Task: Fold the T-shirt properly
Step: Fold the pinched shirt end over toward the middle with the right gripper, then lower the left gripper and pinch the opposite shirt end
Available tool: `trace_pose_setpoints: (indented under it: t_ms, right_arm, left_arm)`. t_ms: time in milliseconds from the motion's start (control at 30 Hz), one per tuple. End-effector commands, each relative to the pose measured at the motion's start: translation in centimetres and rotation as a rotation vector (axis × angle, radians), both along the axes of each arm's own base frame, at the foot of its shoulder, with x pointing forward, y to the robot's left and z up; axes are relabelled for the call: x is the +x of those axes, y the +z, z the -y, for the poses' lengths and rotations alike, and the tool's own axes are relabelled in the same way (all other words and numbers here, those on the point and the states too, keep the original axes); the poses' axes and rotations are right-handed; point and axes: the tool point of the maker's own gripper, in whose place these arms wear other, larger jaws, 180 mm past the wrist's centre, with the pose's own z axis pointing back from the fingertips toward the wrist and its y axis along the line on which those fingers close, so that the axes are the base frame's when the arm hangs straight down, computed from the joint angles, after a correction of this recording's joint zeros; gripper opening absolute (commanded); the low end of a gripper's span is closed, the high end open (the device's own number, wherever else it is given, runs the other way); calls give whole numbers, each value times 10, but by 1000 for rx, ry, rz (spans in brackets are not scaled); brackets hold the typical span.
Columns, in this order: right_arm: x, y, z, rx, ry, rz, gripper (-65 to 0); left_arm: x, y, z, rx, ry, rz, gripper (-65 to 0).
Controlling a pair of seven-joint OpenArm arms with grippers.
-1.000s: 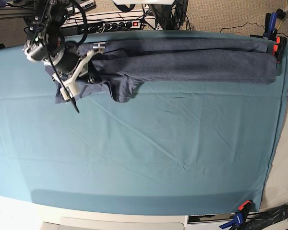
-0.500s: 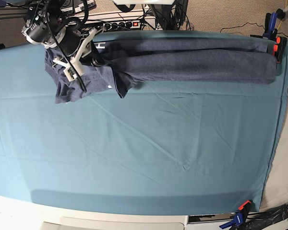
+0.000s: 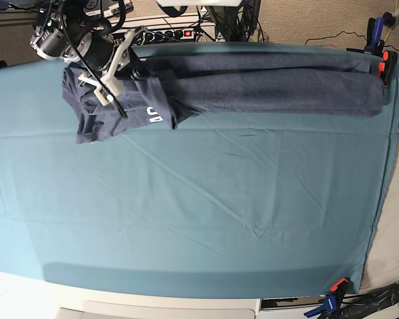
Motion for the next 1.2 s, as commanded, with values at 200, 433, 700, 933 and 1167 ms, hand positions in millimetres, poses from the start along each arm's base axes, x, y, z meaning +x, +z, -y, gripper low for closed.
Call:
trace_pose_setpoints:
  t_ms: [200,433,700,933,1167]
  right_arm:
    - [-1,6,1,-1,23,17,-650]
    - [-2,4,4,-19,19,12,-650]
    - [-5,-2,13,-77,6,-7,-650]
    - [-2,-4,20,-117,-9,5,-650]
    - [-1,-3,19,-109,-10,16,-600]
  left_arm:
    - [7,17,-5,24,-11,44,-326]
    - [7,17,-5,24,-11,44,-326]
    - [7,17,-5,24,-11,44,-326]
    - [7,17,-5,24,-11,44,-326]
    - [7,17,-5,24,-11,44,-326]
